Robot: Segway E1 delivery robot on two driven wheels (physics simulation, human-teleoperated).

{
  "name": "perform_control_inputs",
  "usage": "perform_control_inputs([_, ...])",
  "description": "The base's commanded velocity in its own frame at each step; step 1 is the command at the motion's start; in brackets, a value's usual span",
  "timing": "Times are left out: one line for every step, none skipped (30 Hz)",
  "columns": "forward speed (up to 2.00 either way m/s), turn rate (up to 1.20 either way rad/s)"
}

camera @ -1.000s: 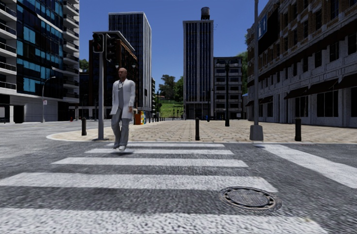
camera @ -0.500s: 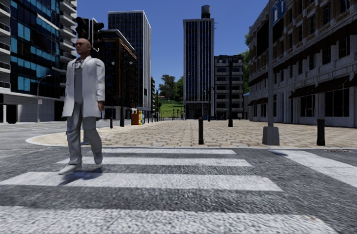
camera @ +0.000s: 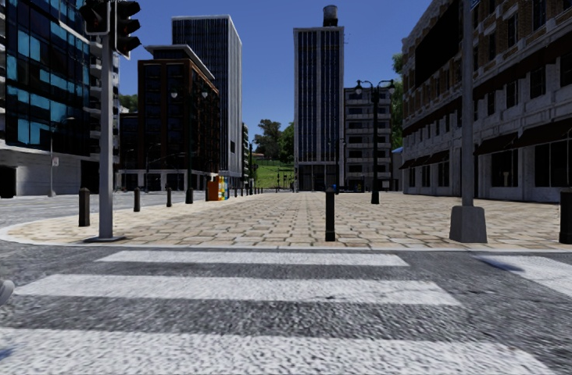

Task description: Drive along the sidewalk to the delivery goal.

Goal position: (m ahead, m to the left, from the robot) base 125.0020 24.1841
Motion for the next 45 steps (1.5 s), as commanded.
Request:
perform_control_inputs([2.0, 0.11])
perform_control_inputs([2.0, 0.17])
perform_control_inputs([2.0, 0.18])
perform_control_inputs([2.0, 0.18])
perform_control_inputs([2.0, 0.2])
perform_control_inputs([2.0, 0.25])
perform_control_inputs([2.0, 0.32])
perform_control_inputs([2.0, 0.34])
perform_control_inputs([2.0, 0.34])
perform_control_inputs([2.0, 0.34])
perform_control_inputs([2.0, 0.35])
perform_control_inputs([2.0, 0.35])
perform_control_inputs([2.0, 0.35])
perform_control_inputs([2.0, 0.35])
perform_control_inputs([2.0, 0.35])
perform_control_inputs([2.0, 0.22])
perform_control_inputs([2.0, 0.22])
perform_control_inputs([2.0, 0.21])
perform_control_inputs([2.0, 0.21])
perform_control_inputs([2.0, 0.16])
perform_control_inputs([2.0, 0.01])
perform_control_inputs([2.0, 0.0])
perform_control_inputs([2.0, 0.0])
perform_control_inputs([2.0, 0.0])
perform_control_inputs([2.0, 0.0])
perform_control_inputs([2.0, 0.0])
perform_control_inputs([2.0, 0.0])
perform_control_inputs([2.0, 0.0])
perform_control_inputs([2.0, 0.0])
perform_control_inputs([2.0, 0.0])
perform_control_inputs([2.0, 0.0])
perform_control_inputs([2.0, 0.0])
perform_control_inputs([2.0, 0.0])
perform_control_inputs([2.0, 0.0])
perform_control_inputs([2.0, 0.0])
perform_control_inputs([2.0, 0.0])
perform_control_inputs([2.0, 0.0])
perform_control_inputs([2.0, 0.0])
perform_control_inputs([2.0, 0.0])
perform_control_inputs([2.0, 0.0])
perform_control_inputs([2.0, 0.0])
perform_control_inputs([2.0, 0.0])
perform_control_inputs([2.0, 0.0])
perform_control_inputs([2.0, 0.0])
perform_control_inputs([2.0, 0.0])
